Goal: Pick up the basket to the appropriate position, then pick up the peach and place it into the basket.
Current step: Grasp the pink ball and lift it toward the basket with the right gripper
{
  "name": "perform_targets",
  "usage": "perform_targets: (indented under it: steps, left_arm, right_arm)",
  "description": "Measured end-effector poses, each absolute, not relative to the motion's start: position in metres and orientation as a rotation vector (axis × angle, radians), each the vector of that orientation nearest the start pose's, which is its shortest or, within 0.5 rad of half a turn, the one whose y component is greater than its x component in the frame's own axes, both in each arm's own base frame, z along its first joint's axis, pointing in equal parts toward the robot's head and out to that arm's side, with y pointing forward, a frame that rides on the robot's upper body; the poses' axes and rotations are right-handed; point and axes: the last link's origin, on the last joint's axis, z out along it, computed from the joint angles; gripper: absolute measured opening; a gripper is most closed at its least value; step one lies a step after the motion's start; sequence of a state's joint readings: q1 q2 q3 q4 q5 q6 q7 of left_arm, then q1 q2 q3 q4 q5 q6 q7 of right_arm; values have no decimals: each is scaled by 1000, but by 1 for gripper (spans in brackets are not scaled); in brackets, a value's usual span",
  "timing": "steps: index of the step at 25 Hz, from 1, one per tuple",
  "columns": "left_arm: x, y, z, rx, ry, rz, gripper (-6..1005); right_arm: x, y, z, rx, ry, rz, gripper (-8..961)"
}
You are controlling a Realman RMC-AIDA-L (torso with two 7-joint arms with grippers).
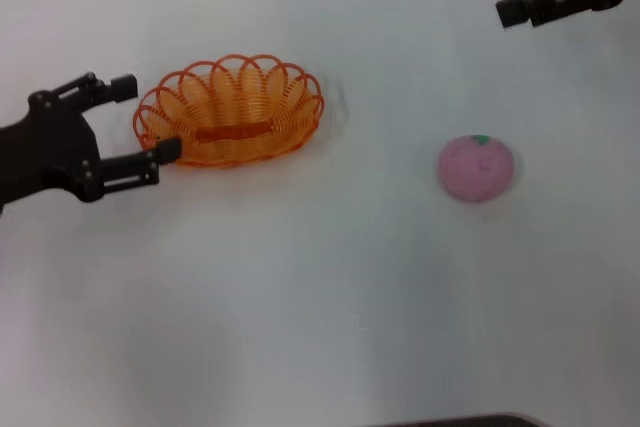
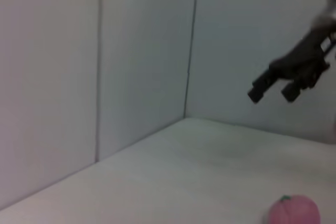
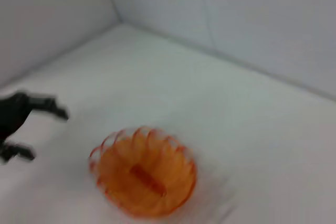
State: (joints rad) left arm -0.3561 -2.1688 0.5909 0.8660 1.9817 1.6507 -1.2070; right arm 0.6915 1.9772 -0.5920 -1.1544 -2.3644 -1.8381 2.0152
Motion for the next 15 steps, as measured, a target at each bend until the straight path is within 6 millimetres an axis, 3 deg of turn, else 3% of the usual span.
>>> perform_targets:
  steps: [3, 7, 10, 15]
  left_arm:
    - [-284, 289, 13, -2627, -422, -689, 865]
    - [-282, 287, 10, -2651, -421, -686, 885]
    - [-282, 285, 8, -2662, -426, -693, 885]
    - [-282, 284, 4, -2665, -456, -714, 885]
  right_arm:
    - [194, 363, 111, -2804, 797, -23, 857]
    - [187, 359, 95, -2850, 759, -324, 857]
    - [185, 360, 81, -2856, 731, -446, 856]
    - [187, 362, 62, -2836, 687, -507, 856]
